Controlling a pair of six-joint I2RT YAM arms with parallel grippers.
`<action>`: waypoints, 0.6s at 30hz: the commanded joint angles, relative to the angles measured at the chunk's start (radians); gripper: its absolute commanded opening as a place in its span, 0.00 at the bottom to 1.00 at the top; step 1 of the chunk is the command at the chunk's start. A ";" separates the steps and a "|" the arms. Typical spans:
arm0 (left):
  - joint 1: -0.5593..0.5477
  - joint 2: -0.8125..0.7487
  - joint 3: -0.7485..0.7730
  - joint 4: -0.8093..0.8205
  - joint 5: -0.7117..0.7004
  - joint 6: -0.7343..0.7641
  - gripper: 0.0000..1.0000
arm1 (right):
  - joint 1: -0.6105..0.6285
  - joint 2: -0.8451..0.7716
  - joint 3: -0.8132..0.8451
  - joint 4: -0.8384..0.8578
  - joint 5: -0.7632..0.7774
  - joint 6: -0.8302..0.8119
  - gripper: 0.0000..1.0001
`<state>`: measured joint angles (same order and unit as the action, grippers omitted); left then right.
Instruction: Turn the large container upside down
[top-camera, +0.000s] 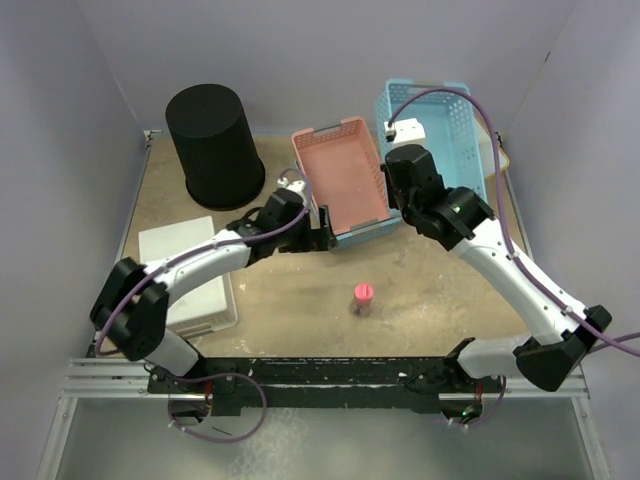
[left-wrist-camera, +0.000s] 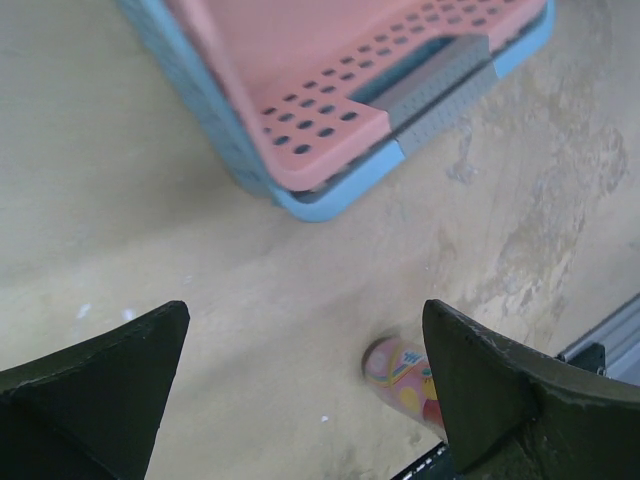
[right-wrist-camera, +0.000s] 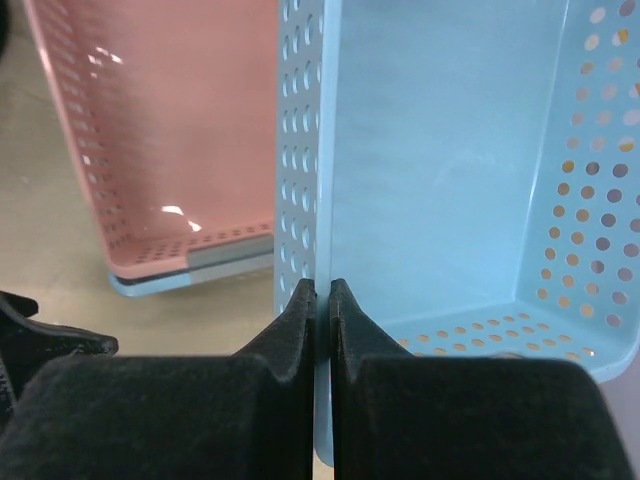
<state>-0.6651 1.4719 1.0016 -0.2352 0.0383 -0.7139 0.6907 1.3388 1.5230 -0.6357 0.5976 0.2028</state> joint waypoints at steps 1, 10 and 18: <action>-0.038 0.174 0.104 0.091 0.130 0.015 0.97 | -0.013 -0.078 -0.039 -0.003 0.122 0.002 0.00; -0.020 0.429 0.310 0.192 0.094 -0.021 0.97 | -0.024 -0.159 -0.025 -0.131 0.163 0.025 0.00; 0.045 0.667 0.602 0.218 0.082 -0.032 0.97 | -0.024 -0.225 -0.086 -0.251 0.071 0.137 0.00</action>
<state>-0.6613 2.0575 1.4506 -0.0994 0.1287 -0.7399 0.6716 1.1484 1.4532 -0.8352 0.6849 0.2756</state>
